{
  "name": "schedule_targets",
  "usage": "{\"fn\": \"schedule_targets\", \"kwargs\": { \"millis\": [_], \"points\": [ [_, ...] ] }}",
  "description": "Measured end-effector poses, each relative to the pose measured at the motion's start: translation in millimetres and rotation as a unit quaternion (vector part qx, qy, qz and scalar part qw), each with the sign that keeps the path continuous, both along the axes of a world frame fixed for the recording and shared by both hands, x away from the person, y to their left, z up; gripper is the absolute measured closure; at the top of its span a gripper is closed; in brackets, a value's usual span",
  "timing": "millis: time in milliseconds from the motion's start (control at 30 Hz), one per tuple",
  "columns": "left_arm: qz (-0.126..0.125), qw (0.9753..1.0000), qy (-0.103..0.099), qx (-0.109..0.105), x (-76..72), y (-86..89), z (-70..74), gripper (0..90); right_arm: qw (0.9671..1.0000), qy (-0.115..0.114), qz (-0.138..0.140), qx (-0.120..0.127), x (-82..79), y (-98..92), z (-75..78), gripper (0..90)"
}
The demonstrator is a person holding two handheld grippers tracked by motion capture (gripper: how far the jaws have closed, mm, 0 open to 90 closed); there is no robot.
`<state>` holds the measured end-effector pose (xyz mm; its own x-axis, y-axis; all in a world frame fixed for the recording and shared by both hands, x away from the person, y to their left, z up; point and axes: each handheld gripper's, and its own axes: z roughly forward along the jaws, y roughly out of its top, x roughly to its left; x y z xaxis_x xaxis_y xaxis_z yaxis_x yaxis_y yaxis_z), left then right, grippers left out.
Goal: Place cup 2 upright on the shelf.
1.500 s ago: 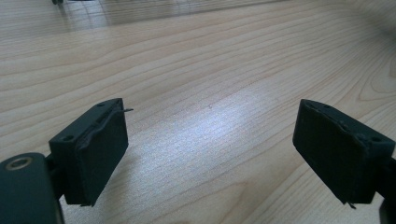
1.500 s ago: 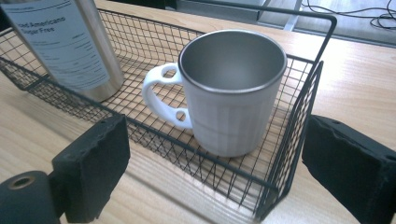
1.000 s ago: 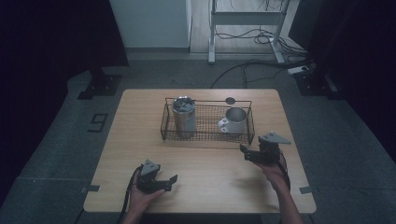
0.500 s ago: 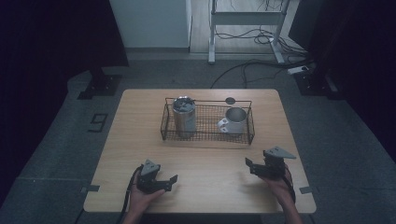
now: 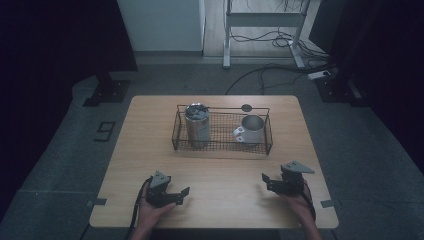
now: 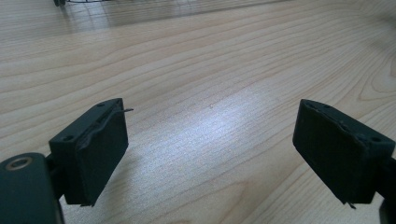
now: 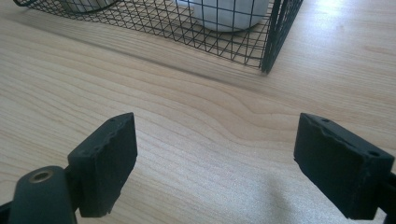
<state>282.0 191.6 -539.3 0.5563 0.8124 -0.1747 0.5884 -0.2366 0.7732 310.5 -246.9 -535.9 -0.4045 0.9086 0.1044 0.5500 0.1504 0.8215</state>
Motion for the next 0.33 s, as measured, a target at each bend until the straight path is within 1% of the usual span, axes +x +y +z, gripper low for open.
{"fn": "schedule_targets", "kwargs": {
  "millis": [333],
  "points": [
    [-0.001,1.0000,0.000,0.001,-0.1,-0.6,0.1,10.5,1.0000,-0.002,-0.006,-0.002,0.3,-2.7,-0.7,13.3]
  ]
}}
